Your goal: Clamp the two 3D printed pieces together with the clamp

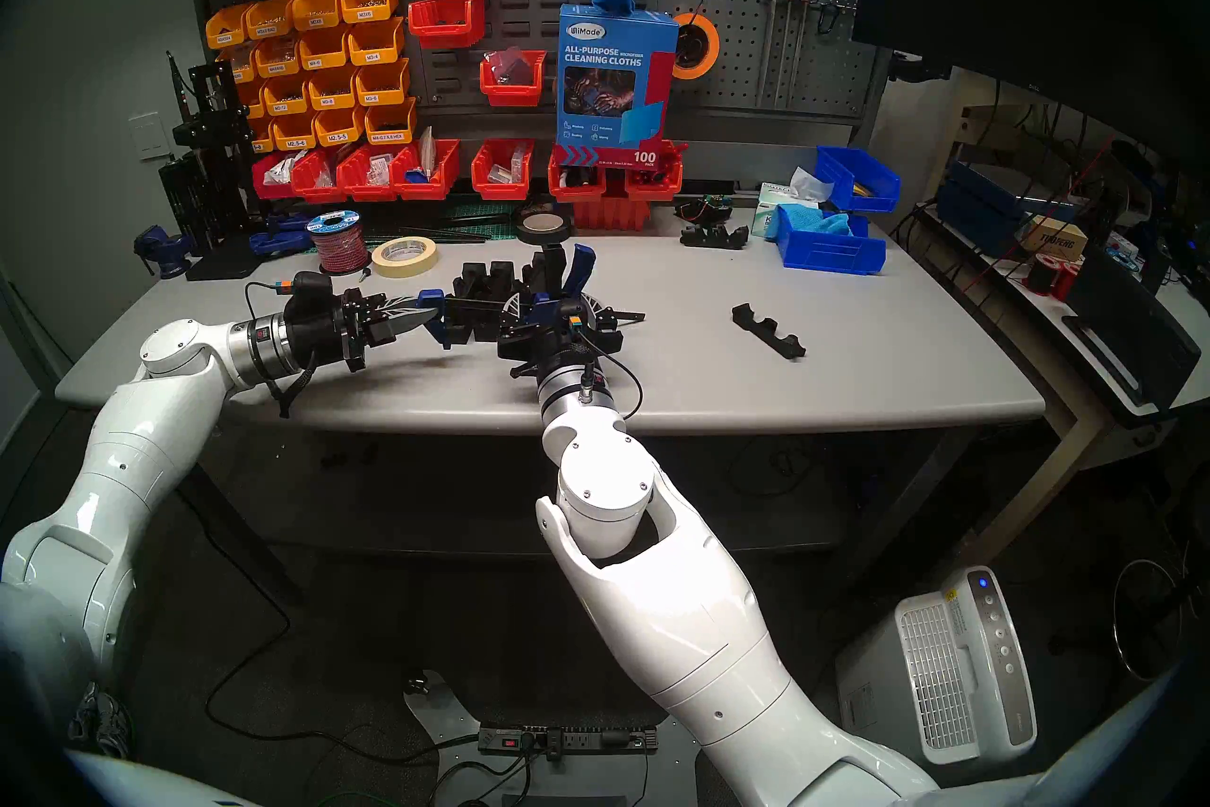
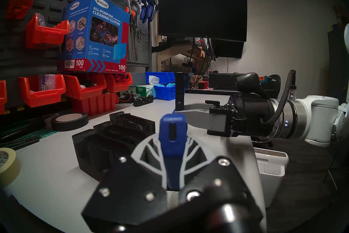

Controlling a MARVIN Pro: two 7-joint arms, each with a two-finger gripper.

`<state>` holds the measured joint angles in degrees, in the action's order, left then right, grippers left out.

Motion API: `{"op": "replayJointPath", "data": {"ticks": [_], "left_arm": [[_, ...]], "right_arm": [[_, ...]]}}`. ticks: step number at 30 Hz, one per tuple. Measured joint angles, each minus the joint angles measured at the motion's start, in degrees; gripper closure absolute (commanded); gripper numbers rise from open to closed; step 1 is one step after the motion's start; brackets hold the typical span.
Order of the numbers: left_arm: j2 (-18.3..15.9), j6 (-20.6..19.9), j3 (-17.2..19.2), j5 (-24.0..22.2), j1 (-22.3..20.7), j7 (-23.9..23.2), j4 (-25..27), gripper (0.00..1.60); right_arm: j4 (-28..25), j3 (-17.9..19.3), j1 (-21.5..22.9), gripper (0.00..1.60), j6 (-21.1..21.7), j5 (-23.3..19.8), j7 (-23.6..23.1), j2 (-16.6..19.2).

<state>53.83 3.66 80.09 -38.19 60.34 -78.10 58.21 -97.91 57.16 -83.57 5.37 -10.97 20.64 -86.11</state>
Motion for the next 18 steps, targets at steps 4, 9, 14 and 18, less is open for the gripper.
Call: {"op": "replayJointPath", "data": {"ticks": [4,9,14,18], "left_arm": [[0.0,0.0,0.03,0.01,0.0,-0.02,0.0,1.6],[0.03,-0.01,0.05,0.04,0.0,-0.11,0.03,1.6],[0.07,-0.01,0.08,0.06,0.0,-0.17,0.04,1.6],[0.14,-0.01,0.08,0.07,0.0,-0.2,0.06,1.6]], "right_arm": [[0.02,0.2,-0.01,0.0,-0.27,0.03,-0.14,0.0],[-0.14,0.88,-0.04,0.0,-0.58,0.06,-0.25,0.05],[-0.16,1.51,-0.04,0.0,-0.78,0.06,-0.53,0.09],[-0.07,1.75,0.0,0.0,-0.8,0.06,-0.88,0.09]]}}
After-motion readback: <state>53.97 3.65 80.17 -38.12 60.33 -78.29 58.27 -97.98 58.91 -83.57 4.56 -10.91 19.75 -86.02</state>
